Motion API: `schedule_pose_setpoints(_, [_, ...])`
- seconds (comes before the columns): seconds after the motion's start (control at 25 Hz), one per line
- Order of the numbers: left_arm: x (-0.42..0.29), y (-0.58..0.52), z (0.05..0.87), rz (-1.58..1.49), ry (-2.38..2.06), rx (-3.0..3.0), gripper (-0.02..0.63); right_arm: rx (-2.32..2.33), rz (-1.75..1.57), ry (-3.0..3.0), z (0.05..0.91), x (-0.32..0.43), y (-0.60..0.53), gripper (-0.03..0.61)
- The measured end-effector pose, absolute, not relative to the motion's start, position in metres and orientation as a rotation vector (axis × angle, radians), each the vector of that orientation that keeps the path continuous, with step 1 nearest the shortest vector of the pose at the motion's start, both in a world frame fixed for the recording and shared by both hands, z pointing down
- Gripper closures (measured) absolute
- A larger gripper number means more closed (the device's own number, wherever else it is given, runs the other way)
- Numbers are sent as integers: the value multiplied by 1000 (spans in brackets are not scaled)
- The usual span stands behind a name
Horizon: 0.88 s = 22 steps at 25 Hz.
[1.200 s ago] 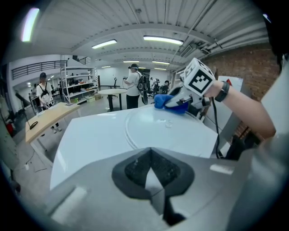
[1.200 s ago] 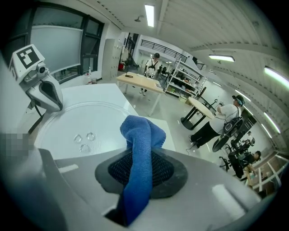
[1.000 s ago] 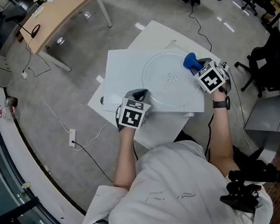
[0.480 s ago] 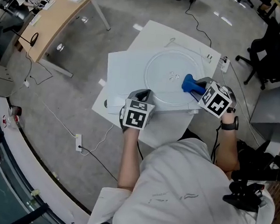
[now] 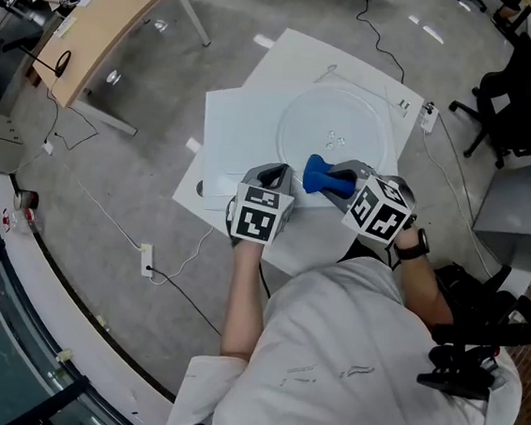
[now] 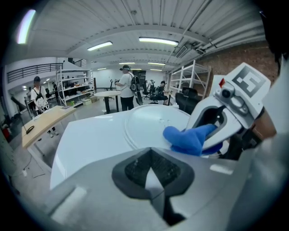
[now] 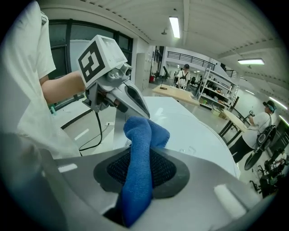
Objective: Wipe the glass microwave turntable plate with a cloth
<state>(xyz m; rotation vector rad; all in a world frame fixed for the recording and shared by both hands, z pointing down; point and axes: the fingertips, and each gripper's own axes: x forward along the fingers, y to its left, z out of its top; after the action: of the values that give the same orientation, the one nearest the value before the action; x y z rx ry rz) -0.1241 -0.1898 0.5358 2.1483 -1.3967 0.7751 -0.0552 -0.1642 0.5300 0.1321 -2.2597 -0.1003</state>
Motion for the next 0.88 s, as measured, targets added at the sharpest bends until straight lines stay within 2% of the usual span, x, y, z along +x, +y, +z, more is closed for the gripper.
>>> schedule_pose_setpoints(0.28, [-118,-188,532,749,-1370,2130,611,116,-264,-2197,530,-94,-185,494])
schedule_pose_setpoints(0.88, [-135,-193,541,754,-1488,2097,611,209,-223,-2299,533,-150,-265,497])
